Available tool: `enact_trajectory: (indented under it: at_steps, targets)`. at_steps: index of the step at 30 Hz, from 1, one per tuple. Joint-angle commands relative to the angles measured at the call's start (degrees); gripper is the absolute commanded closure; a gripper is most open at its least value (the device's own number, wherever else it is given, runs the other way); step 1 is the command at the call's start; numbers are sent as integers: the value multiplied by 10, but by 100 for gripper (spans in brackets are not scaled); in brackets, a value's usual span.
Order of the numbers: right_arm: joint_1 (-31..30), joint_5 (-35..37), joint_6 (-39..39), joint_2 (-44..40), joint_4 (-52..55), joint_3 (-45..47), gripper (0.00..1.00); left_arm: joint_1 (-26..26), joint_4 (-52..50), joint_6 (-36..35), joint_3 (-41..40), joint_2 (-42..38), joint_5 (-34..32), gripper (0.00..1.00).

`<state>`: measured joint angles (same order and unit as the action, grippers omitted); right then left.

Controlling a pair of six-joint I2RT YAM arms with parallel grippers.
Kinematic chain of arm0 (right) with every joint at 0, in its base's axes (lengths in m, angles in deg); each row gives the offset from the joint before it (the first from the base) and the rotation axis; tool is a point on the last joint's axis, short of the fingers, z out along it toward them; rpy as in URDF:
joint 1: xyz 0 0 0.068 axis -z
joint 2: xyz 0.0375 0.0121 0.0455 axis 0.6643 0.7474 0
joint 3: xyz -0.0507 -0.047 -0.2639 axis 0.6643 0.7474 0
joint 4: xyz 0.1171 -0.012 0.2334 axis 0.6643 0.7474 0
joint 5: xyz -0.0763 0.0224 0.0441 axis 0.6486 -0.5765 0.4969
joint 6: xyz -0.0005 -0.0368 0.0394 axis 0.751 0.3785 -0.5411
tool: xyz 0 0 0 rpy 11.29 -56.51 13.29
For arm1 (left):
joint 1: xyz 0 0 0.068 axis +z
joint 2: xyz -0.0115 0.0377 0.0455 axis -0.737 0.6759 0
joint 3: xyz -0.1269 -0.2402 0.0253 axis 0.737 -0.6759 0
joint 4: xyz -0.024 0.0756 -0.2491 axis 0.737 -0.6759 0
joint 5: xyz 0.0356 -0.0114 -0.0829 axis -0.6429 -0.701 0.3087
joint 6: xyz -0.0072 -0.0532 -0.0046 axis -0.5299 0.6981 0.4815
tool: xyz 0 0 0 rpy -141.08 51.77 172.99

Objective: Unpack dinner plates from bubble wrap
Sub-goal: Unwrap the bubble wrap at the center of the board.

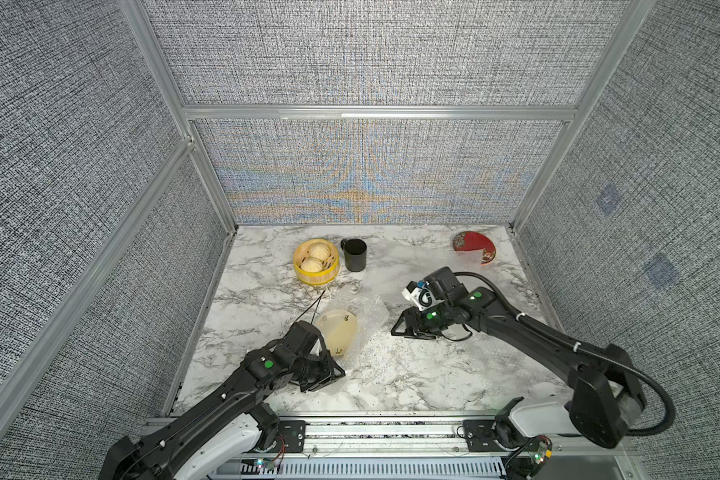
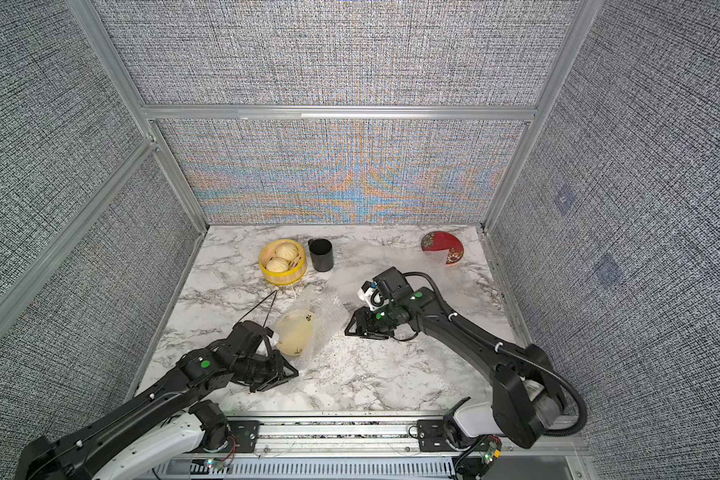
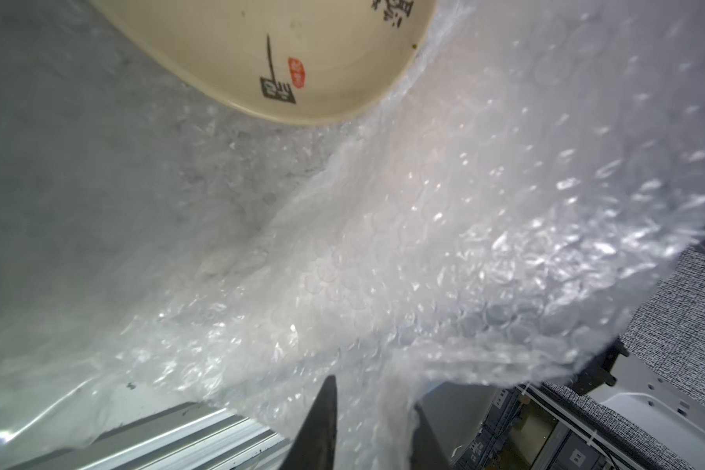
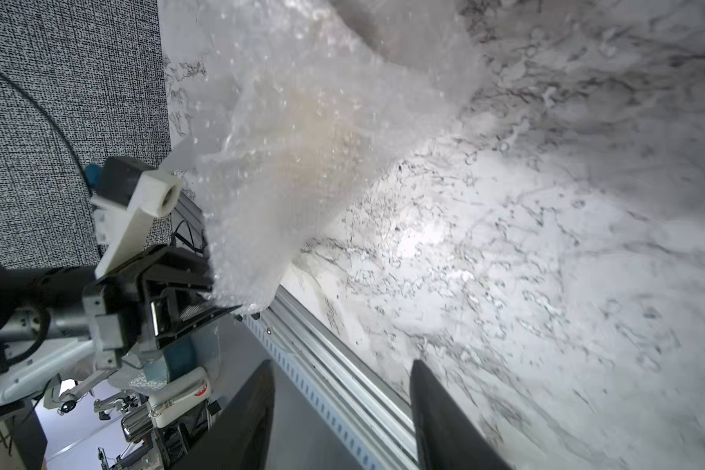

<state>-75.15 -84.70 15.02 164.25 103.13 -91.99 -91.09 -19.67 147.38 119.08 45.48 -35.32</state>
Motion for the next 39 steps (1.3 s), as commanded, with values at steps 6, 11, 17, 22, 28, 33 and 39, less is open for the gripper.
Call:
enact_trajectory:
  at_steps: [6, 11, 17, 22, 28, 33, 39]
  targets:
    - [37, 9, 23, -111, 121, 15, 44, -73, 49, -17, 109, 113, -28, 48]
    - [43, -4, 10, -115, 112, 23, 44, -74, -107, -90, 233, 110, -89, 37]
    - [34, -16, -33, -92, 56, -16, 44, -72, -199, -127, 276, 55, -194, 35]
    - [-32, -13, -55, -10, 16, -90, 45, -51, -243, -109, 279, 8, -247, 29]
    - [-101, -38, -62, 136, -26, -165, 45, -40, -355, -161, 335, 61, -249, 22]
    - [-121, -49, -82, 187, -84, -104, 44, -39, -411, -195, 374, 109, -268, 13]
    - [-109, -6, -75, 147, -82, 1, 44, -26, -398, -258, 383, 185, -261, 8]
